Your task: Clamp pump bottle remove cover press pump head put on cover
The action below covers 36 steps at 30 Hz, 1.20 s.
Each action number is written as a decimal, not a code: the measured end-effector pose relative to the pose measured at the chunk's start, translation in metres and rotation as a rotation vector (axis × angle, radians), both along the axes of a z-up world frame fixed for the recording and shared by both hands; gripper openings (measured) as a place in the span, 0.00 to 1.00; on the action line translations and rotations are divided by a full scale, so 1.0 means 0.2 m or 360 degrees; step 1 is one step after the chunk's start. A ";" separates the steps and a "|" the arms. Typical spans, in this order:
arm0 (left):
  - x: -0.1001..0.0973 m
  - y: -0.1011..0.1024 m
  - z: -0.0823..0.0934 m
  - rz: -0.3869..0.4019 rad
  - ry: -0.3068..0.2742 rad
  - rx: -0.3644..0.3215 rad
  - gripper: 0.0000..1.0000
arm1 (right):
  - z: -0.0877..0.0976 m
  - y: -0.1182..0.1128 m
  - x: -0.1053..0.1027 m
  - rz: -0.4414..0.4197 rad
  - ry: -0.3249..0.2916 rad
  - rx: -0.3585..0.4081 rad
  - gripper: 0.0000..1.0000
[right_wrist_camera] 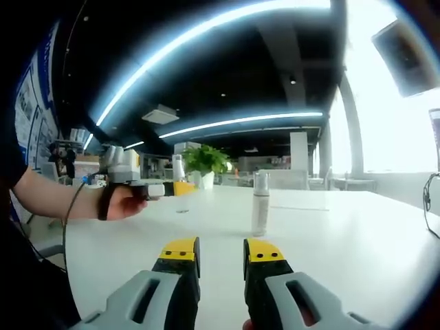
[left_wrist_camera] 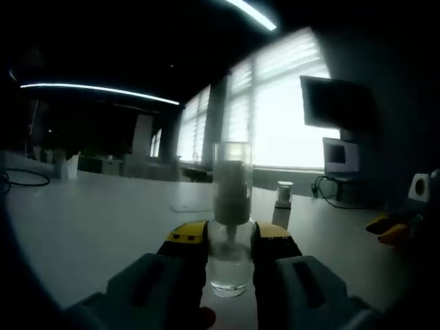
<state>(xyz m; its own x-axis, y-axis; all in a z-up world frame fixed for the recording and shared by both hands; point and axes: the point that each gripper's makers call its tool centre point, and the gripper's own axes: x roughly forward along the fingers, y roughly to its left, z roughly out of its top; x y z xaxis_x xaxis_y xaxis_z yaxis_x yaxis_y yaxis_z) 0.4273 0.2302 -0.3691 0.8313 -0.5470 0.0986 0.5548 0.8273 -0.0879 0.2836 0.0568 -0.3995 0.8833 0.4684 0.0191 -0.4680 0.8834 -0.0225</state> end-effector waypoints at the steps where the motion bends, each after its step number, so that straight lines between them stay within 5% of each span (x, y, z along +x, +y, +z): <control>1: 0.03 0.01 -0.01 0.0004 0.0003 -0.0004 0.16 | 0.00 0.00 0.00 -0.0001 0.0001 0.0001 0.20; 8: 0.06 0.03 -0.01 0.0037 0.0009 0.0007 0.16 | 0.00 0.00 0.00 0.0003 -0.0001 -0.0001 0.20; 17: 0.23 -0.08 -0.05 0.0028 0.0050 0.0000 0.16 | 0.00 0.00 0.00 0.0007 -0.0001 -0.0009 0.20; 24: 0.28 -0.11 -0.14 0.0077 0.0098 0.0047 0.16 | -0.01 0.01 -0.01 0.0010 0.0000 -0.0016 0.20; 36: 0.30 -0.16 -0.16 0.0093 0.0089 0.0148 0.16 | 0.00 0.01 -0.01 0.0008 -0.0003 -0.0011 0.20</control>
<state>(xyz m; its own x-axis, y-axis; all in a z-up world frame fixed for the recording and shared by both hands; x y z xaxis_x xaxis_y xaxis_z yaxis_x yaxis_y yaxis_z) 0.4867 0.1988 -0.4005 0.8648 -0.5021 0.0025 0.5018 0.8641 -0.0388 0.2821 0.0589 -0.4005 0.8808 0.4732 0.0176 -0.4726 0.8808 -0.0293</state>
